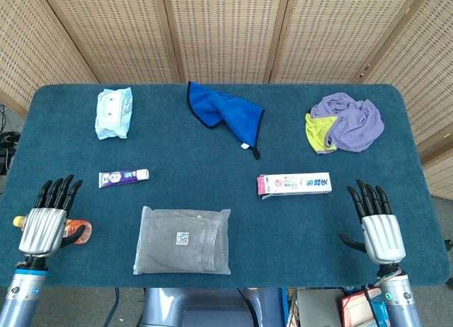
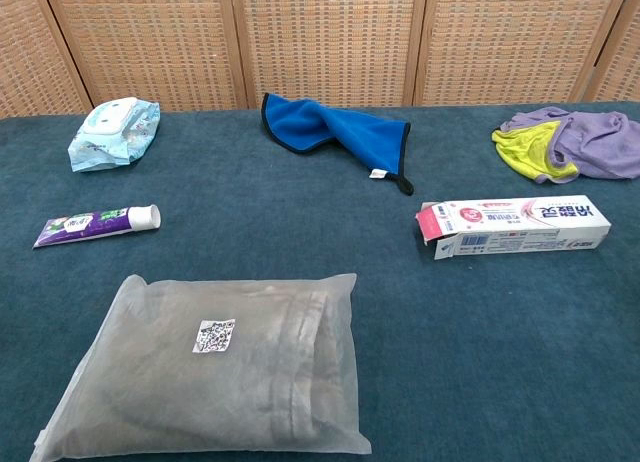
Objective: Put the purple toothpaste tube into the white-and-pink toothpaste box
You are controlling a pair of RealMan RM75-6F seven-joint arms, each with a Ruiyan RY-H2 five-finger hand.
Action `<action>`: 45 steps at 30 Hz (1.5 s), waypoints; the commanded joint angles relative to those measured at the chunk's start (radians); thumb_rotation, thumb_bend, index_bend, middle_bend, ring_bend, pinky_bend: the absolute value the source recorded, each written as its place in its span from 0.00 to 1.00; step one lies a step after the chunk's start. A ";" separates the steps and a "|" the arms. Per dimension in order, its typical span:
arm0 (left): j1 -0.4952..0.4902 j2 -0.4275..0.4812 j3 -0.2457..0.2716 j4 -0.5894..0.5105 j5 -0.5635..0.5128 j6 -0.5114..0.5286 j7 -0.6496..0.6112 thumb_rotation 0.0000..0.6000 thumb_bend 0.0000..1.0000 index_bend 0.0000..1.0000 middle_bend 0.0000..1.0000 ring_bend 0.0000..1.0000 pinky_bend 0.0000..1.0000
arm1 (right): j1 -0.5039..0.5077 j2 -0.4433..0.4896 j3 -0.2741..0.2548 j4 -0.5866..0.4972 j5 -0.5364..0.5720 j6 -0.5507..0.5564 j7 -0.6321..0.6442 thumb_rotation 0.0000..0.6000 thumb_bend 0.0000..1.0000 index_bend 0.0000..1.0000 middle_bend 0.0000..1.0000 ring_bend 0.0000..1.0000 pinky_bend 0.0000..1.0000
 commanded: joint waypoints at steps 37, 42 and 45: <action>-0.011 -0.013 -0.020 0.012 -0.010 -0.006 -0.020 1.00 0.26 0.00 0.00 0.00 0.00 | 0.001 -0.002 -0.008 -0.008 -0.010 -0.004 -0.010 1.00 0.08 0.00 0.00 0.00 0.00; -0.054 -0.010 -0.070 0.046 -0.048 -0.045 -0.024 1.00 0.26 0.00 0.00 0.00 0.00 | 0.002 -0.002 -0.010 -0.010 -0.012 -0.006 -0.012 1.00 0.08 0.00 0.00 0.00 0.00; -0.106 0.007 -0.117 0.073 -0.097 -0.110 -0.026 1.00 0.26 0.00 0.00 0.00 0.07 | 0.002 -0.004 -0.012 -0.010 -0.014 -0.006 -0.014 1.00 0.08 0.00 0.00 0.00 0.00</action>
